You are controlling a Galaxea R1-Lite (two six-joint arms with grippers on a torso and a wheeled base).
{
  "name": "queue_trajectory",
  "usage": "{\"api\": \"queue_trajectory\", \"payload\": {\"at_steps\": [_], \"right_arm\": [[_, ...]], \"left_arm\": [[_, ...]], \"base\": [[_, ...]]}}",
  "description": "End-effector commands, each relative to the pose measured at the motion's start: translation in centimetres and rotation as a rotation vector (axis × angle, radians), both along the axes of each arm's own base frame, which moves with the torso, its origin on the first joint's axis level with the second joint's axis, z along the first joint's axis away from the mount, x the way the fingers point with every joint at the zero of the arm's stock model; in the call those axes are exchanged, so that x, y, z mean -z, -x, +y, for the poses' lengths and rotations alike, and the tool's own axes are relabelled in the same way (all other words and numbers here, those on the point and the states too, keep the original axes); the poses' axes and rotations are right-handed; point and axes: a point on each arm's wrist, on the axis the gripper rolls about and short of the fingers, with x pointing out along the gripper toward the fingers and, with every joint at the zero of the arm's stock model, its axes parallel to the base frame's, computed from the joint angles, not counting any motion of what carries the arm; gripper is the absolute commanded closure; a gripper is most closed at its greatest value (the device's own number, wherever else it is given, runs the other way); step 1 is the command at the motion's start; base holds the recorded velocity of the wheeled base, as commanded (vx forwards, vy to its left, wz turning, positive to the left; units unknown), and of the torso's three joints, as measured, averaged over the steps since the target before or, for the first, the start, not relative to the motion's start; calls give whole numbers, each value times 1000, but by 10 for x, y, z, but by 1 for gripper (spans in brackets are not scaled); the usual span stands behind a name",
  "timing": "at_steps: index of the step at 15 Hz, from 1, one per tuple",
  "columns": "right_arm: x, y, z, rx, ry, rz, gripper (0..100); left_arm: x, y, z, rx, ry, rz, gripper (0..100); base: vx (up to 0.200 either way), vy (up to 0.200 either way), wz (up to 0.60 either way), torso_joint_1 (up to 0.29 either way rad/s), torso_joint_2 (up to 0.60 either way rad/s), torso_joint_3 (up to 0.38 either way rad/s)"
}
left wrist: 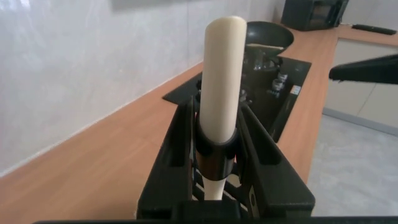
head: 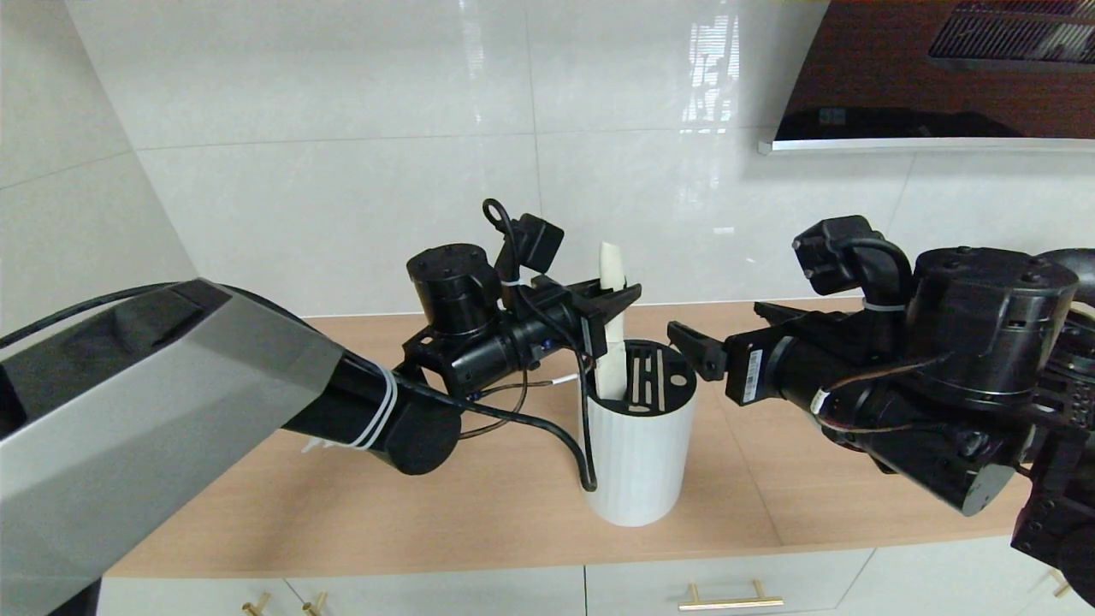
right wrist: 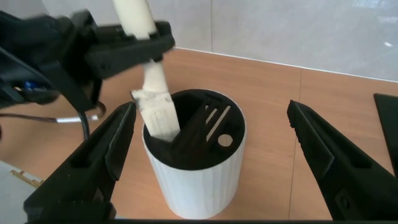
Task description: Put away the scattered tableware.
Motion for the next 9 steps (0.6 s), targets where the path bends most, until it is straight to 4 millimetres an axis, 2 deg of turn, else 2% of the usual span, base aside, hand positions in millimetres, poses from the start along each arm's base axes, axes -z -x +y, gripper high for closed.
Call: {"api": "queue_trajectory", "payload": {"at_steps": [1, 4, 8, 9], "right_arm": [[1, 0, 0, -1, 2, 2, 0], [1, 0, 0, -1, 2, 2, 0], [1, 0, 1, -1, 3, 3, 0], [1, 0, 1, -1, 3, 3, 0]], "left_arm": [[14, -2, -7, 11, -7, 21, 100], [31, -3, -16, 18, -20, 50, 100], [34, -3, -18, 21, -8, 66, 100], [34, -3, -18, 21, -8, 65, 0]], "base": [[0, 0, 0, 0, 0, 0], [0, 0, 0, 0, 0, 0], [0, 0, 0, 0, 0, 0], [0, 0, 0, 0, 0, 0]]}}
